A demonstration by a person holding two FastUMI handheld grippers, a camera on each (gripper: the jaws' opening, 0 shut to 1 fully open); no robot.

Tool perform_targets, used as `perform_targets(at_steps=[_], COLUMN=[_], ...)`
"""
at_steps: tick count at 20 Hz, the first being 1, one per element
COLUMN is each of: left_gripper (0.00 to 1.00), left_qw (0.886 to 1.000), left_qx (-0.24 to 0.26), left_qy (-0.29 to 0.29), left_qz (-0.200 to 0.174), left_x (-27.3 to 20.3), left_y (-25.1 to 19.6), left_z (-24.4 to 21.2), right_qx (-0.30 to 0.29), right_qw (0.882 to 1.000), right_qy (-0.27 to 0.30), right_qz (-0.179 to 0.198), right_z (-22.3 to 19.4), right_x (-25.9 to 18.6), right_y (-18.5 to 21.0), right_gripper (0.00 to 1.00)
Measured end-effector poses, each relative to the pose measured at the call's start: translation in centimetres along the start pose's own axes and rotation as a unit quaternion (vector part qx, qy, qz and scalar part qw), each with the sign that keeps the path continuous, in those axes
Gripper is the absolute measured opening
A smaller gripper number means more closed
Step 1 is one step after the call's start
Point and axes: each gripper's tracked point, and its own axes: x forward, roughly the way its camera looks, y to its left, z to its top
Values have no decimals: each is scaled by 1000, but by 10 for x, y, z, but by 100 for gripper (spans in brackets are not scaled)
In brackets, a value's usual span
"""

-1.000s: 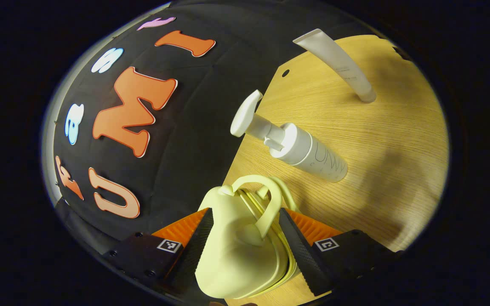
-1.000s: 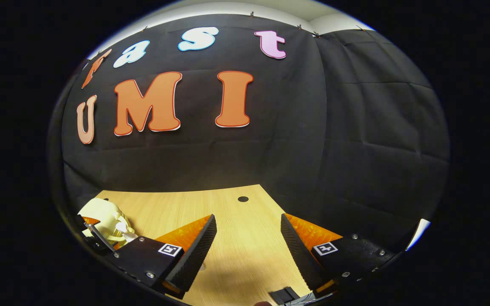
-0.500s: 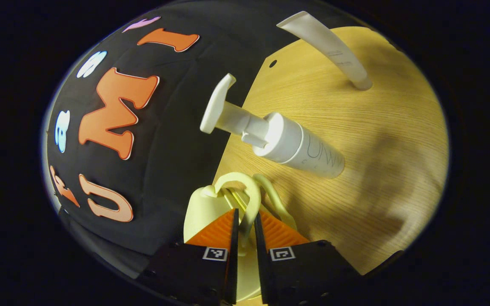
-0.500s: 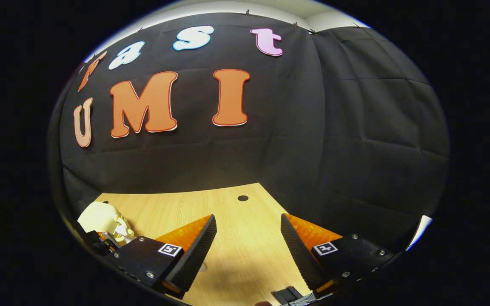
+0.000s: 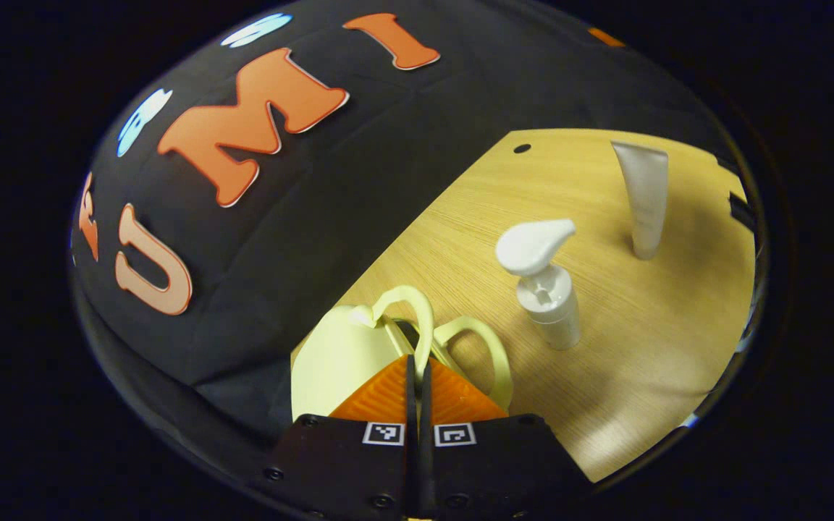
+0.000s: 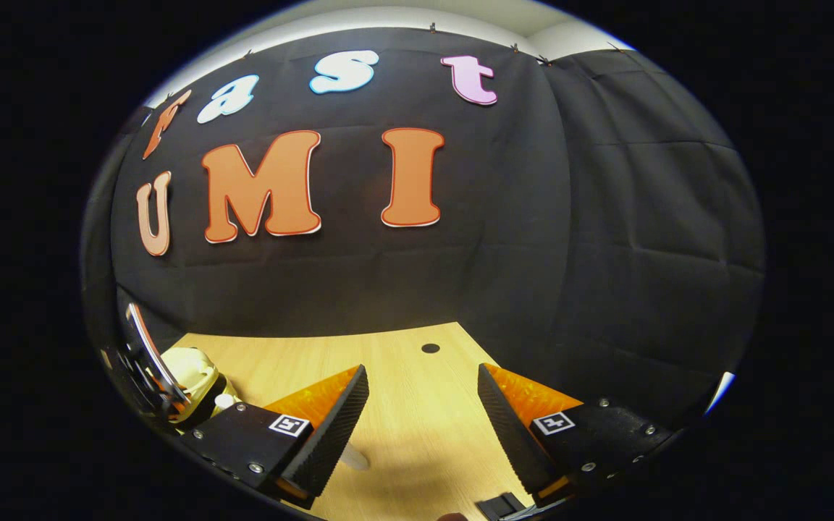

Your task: First open the suitcase, pack the skin care products into it, and then close the suitcase.

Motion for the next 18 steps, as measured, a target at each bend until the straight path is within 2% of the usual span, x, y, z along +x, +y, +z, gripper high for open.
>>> perform_targets(at_steps=[4,8,13,18], left_gripper=[1,1,1,1], left_qw=[993,973,955,936], left_qx=[-111,-222,-285,-337], left_qy=[-22,-49,-74,-95], left_qz=[-22,-29,-22,-31], left_x=[-4,-22,-33,-45], left_y=[35,92,146,213], left_z=[-4,-10,-32,-77], right_qx=[0,-10,-3,11], right_qw=[1000,999,997,997], right_qy=[-15,-27,-30,-28], right_qz=[27,46,65,69], right_z=[16,30,40,47], right_x=[0,2,3,1], right_y=[23,46,68,80], right_gripper=[96,96,96,96])
